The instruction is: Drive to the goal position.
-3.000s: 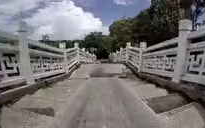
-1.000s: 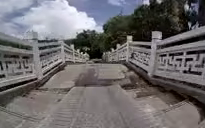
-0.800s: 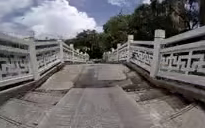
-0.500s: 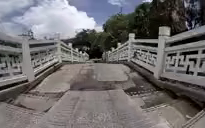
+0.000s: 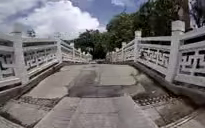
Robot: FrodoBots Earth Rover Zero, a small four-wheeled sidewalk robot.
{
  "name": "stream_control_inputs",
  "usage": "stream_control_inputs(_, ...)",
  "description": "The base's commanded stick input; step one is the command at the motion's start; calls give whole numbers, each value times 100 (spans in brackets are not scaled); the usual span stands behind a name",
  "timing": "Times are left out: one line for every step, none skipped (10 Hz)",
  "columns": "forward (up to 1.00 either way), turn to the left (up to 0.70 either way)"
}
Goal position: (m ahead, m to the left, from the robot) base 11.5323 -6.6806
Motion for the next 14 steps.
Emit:
stream_control_inputs(70,0)
stream_control_inputs(70,0)
stream_control_inputs(70,0)
stream_control_inputs(70,0)
stream_control_inputs(70,0)
stream_control_inputs(70,0)
stream_control_inputs(70,0)
stream_control_inputs(70,0)
stream_control_inputs(70,0)
stream_control_inputs(70,0)
stream_control_inputs(70,0)
stream_control_inputs(70,0)
stream_control_inputs(70,0)
stream_control_inputs(70,0)
